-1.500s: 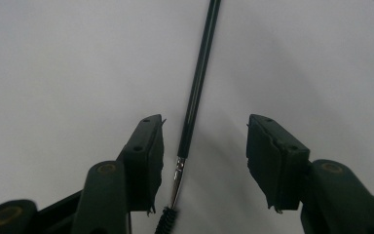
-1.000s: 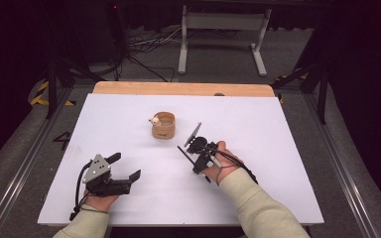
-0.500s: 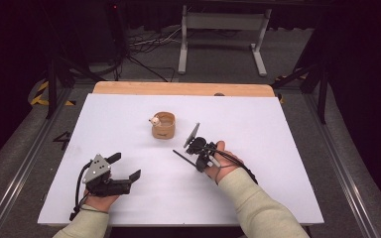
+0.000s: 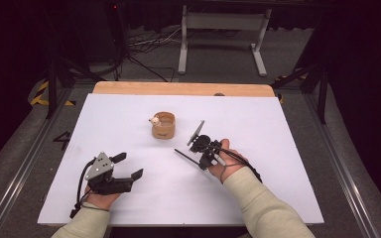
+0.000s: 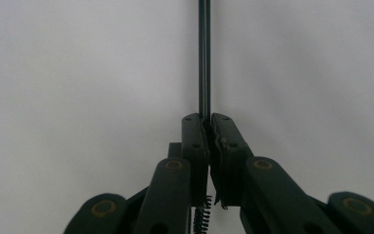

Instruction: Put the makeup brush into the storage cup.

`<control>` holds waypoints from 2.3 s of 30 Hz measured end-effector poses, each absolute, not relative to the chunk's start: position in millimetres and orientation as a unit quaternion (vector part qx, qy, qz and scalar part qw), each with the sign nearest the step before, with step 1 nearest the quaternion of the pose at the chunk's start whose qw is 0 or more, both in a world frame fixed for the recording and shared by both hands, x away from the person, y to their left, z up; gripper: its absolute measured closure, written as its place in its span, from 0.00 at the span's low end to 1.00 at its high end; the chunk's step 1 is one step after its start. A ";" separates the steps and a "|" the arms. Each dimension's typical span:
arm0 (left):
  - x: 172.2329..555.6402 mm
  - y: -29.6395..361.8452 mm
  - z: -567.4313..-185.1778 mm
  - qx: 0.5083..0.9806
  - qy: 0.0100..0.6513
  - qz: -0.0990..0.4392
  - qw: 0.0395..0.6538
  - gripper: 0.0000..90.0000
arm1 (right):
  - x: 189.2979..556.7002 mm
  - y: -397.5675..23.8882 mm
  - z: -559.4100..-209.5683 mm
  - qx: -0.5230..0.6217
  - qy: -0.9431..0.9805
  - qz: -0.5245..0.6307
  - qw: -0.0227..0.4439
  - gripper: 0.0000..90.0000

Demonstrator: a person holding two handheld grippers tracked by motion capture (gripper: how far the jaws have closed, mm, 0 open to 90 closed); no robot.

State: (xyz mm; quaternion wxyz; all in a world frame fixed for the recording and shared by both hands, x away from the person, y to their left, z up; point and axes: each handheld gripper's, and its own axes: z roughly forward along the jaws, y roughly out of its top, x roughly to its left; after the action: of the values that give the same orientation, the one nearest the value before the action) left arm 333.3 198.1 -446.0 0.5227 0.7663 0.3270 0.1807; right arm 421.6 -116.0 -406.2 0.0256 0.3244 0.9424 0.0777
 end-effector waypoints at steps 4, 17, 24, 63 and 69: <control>334.3 197.4 -441.6 0.770 0.316 0.180 0.524 0.16 | 419.6 -122.9 -398.5 0.321 0.942 0.088 0.032 0.95; 338.3 190.8 -426.6 0.791 0.268 0.165 0.524 0.14 | 402.5 -127.7 -368.5 0.265 0.958 0.102 0.046 0.95; 338.9 189.2 -420.2 0.796 0.249 0.152 0.531 0.14 | 399.1 -133.4 -361.4 0.245 0.962 0.111 0.044 0.95; 344.1 169.6 -403.7 0.832 0.166 0.076 0.523 0.20 | 378.6 -114.5 -352.0 0.077 0.991 0.107 -0.002 0.95; 347.8 164.0 -394.5 0.843 0.150 0.067 0.513 0.18 | 378.6 -111.2 -353.7 0.066 0.992 0.107 -0.005 0.95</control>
State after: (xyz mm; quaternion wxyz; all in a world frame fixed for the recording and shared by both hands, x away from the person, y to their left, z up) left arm 347.8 164.0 -394.5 0.5130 0.8426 0.1500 0.0665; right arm 378.6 -111.2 -353.7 -0.0053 0.0665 0.9921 0.1065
